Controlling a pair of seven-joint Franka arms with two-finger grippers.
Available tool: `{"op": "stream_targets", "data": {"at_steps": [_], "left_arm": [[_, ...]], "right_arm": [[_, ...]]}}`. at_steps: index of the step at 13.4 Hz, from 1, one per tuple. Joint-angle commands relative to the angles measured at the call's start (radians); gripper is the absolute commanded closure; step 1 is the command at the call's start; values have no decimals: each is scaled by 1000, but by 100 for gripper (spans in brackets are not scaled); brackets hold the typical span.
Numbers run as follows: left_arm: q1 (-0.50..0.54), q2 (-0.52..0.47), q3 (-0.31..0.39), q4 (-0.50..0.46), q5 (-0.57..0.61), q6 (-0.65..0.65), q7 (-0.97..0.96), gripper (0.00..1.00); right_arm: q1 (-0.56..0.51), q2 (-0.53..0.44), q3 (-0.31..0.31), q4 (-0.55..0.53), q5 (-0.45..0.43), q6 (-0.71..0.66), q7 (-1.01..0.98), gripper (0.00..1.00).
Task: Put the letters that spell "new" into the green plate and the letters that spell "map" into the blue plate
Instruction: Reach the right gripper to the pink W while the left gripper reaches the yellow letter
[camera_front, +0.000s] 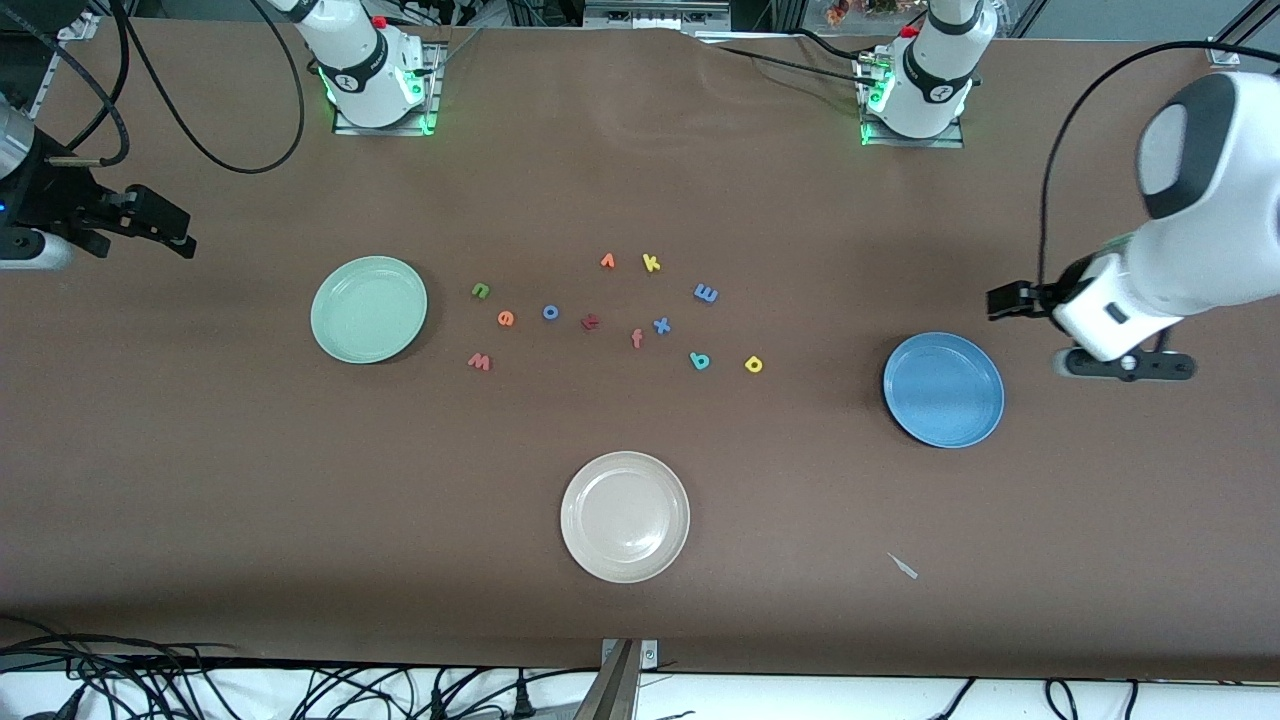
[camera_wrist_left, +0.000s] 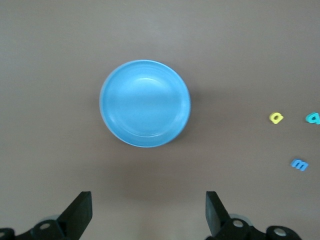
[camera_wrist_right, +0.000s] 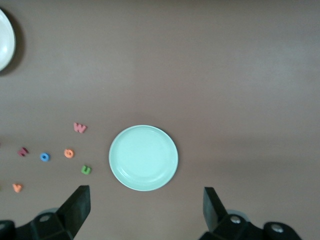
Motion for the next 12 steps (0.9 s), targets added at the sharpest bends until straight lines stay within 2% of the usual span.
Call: {"op": "stream_targets", "data": {"at_steps": [1,3,5,7,9,12], "left_arm": [[-92,59,8,37,-26,2,-106,0],[-140,115,8,38,-75,84,-122,0],[-152,162,6,38,-136,159,-134,0],[-210,228,8,37,-136,260,-125,0],[-264,299,8,35,-126,360,-119,0],[-298,377,8,38,-123,448,-101,0]], "right_arm": [[39,45,10,-2,40,31,112,0],[68,84,10,-13,43,86,199,0],[122,166,10,-16,39,103,217,0],[143,231,10,-37,45,155,230,0],[186,288,10,-86,43,275,252,0],[258,371,10,-136,36,396,413,0]]}}
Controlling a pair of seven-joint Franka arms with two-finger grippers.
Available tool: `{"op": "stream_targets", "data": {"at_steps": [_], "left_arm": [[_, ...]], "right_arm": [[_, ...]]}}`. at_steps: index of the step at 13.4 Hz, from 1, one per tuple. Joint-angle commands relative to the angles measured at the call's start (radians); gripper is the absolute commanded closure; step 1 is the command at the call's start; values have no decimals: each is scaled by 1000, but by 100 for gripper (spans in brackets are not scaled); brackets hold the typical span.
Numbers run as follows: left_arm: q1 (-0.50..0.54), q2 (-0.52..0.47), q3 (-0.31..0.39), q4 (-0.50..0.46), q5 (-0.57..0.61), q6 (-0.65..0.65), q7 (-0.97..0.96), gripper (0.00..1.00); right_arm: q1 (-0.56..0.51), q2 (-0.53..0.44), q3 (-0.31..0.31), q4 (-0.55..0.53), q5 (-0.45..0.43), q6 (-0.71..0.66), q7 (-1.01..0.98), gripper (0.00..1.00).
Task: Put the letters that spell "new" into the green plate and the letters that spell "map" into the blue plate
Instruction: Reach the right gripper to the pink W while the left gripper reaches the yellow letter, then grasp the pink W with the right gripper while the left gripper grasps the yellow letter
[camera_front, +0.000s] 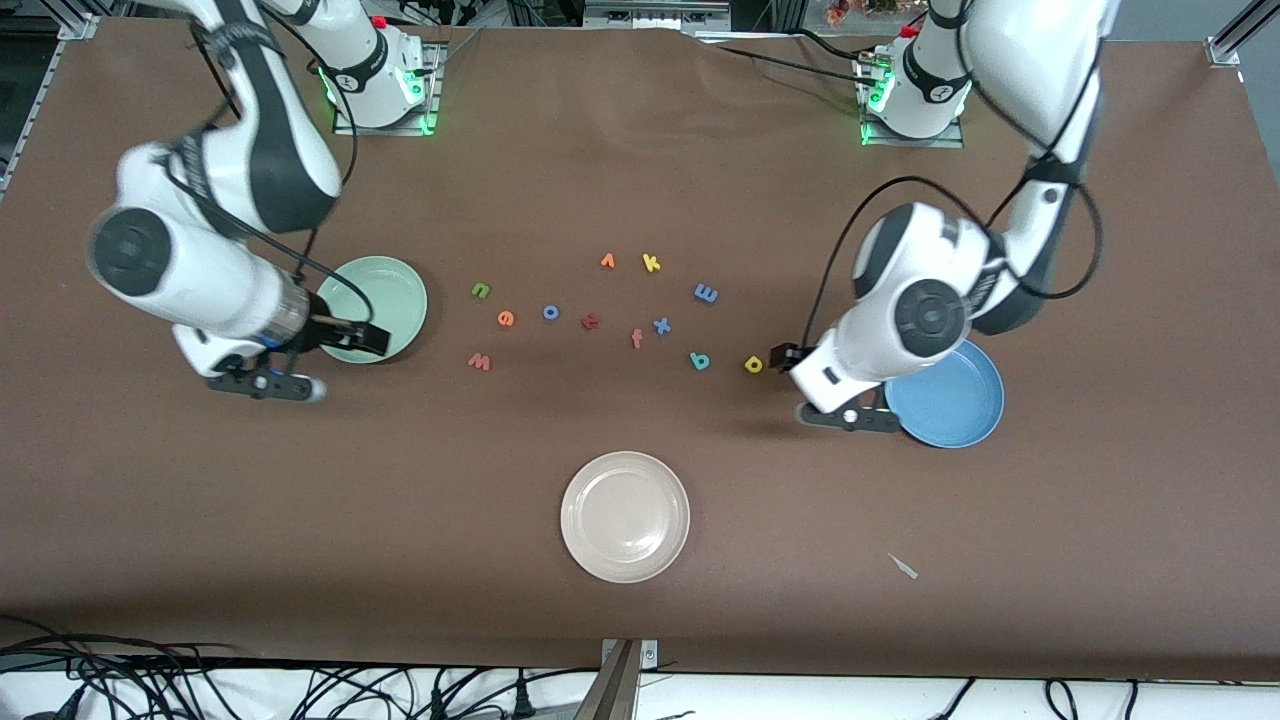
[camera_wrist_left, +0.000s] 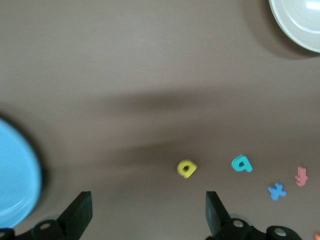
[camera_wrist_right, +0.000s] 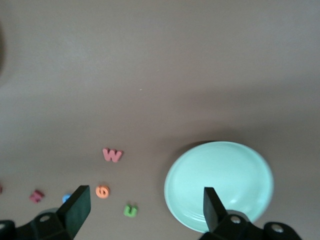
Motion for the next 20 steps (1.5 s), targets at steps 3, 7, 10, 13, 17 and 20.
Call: {"op": "stream_targets", "data": {"at_steps": [3,7,10,13,17,20], "left_arm": [[-34,93,14,29,37,58,117,2],[-72,123,16,26,45,59,204,1],[-88,131,16,-34,47,145,194,1],[-107,114,18,-118,47,251,185,1],[-124,74,19,-245,48,387,180,10],[-132,48,19,-276,48,412,149,16]], "right_arm": [[108,101,-8,-80,2,234,183,0],[149,120,-10,-236,-12,464,248,6],[151,150,-10,-284,-13,529,246,17],[185,214,-11,-271,-35,585,249,30],[182,219,-13,-254,-36,607,249,30],[185,228,-14,-257,-38,609,245,44]]}}
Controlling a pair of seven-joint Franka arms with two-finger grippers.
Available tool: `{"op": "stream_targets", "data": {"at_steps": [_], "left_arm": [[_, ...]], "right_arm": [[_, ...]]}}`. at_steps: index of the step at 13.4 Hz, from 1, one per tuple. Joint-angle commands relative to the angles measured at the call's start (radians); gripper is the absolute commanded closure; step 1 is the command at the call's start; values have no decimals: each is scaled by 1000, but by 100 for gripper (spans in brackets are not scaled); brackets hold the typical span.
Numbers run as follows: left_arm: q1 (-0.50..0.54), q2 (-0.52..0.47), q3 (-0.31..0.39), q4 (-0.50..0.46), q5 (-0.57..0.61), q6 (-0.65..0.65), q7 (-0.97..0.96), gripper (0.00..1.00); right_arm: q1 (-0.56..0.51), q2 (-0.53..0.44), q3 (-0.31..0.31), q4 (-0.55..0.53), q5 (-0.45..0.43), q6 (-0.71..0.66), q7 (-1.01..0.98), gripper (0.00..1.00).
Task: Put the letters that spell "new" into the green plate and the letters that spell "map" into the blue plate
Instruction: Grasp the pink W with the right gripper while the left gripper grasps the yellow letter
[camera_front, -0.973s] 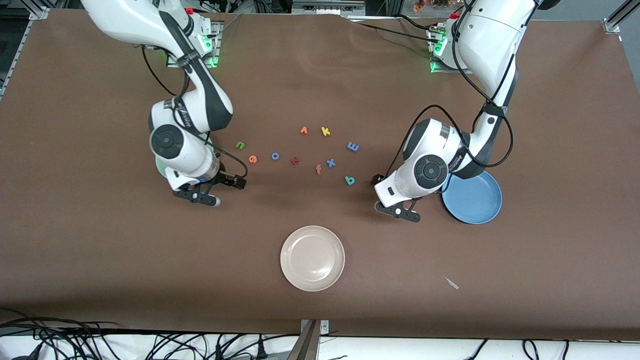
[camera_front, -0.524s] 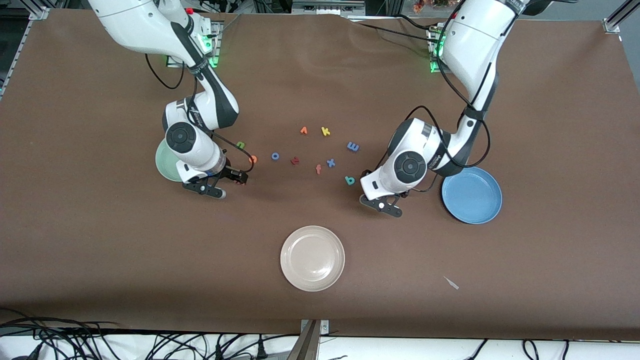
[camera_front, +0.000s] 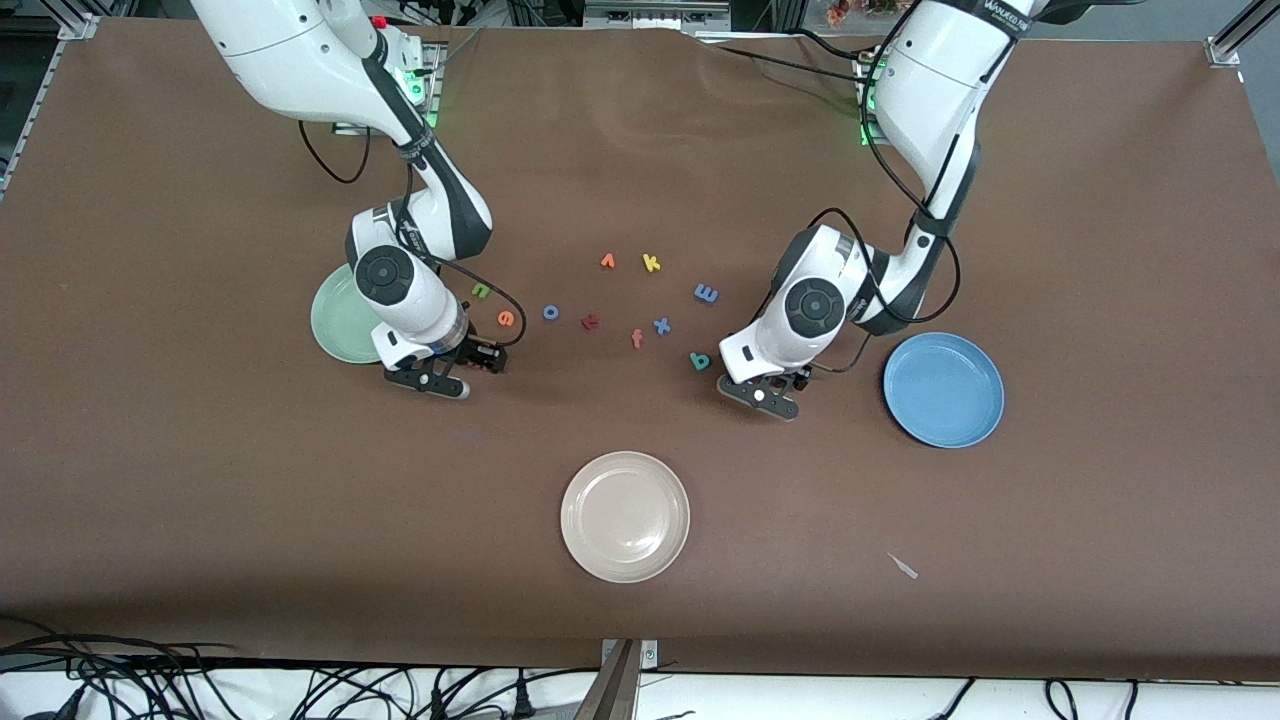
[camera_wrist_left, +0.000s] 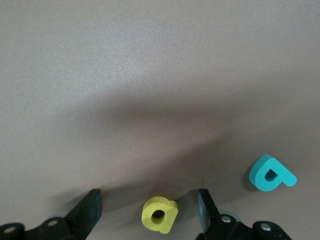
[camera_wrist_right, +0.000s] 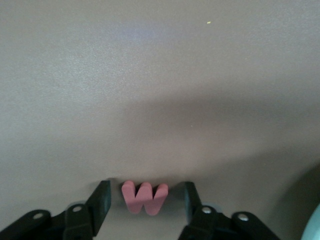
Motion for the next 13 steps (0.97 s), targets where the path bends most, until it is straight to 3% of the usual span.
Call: {"op": "stream_targets", "data": {"at_steps": [1,4,6,9,11,13], "left_arm": [[-27,-63,13,-64,23,6,-47,17],[-39,-66,13,-64,84,5,-126,21],[-41,-64,10,-63,147,6,-197,24],[-41,-58,10,-55,152,6,-214,25],[-41,-58,8,-55,152,6,-222,30],[-41,-54,8,-53,152,8,-225,33]], "right_arm": [[8,13,-7,11,-18,10,10,53],[7,9,-9,12,-41,9,3,80],[2,-22,-13,12,-41,-7,-24,82],[-1,-99,-48,12,-41,-128,-120,82],[-2,-157,-99,0,-40,-259,-209,82],[-2,-223,-142,-79,-40,-295,-318,82]]}}
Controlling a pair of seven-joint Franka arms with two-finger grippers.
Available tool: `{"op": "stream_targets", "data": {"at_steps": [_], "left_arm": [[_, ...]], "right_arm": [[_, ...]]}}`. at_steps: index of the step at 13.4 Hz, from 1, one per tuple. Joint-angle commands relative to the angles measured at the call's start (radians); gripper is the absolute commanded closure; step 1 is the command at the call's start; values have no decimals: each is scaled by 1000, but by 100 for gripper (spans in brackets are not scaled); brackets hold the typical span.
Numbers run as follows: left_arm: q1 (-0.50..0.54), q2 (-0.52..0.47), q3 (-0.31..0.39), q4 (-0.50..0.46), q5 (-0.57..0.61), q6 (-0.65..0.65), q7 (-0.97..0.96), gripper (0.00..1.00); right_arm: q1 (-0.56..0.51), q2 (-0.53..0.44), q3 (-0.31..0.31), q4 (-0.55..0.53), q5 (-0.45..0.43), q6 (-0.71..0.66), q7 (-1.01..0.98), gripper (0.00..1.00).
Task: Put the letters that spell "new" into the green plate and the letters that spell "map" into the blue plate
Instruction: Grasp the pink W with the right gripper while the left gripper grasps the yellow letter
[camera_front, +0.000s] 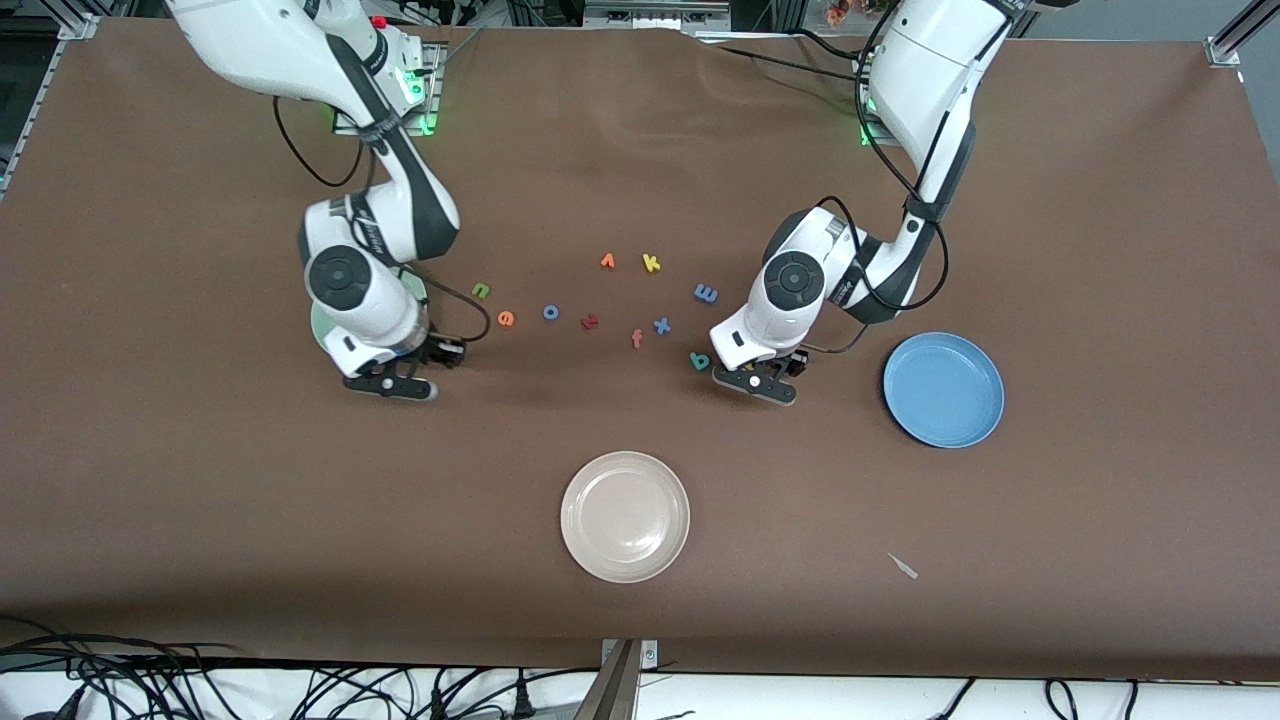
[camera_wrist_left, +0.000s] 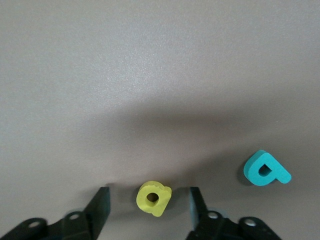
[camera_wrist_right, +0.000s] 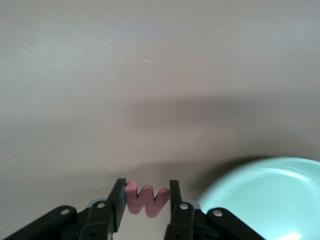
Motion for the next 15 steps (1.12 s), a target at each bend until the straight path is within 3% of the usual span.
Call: {"op": "stream_targets", "data": {"at_steps": [1,6,7,9,12,15], "left_arm": [[-11,-20,8,-21,28,7,-28,36],[-12,-9,8,-17,28,12,-36,52],[-12,-5,8,-15,28,17,-36,56],[-12,-3,8,-15,28,18,-36,63],[-9,-3,8,-14,28,18,-36,79],[21,-30,10,-12,28,-6,-23,88]], "right_arm": [[-1,-122,-47,-146,-8,-28,-105,82],[-1,-173,-117,-368,-8,142,-136,82],[-1,-174,-121,-401,-8,181,-136,77],[-1,-173,-122,-397,-8,183,-127,4],[3,-188,-109,-360,-3,167,-104,0],[11,-176,-23,-235,6,13,40,0]]}}
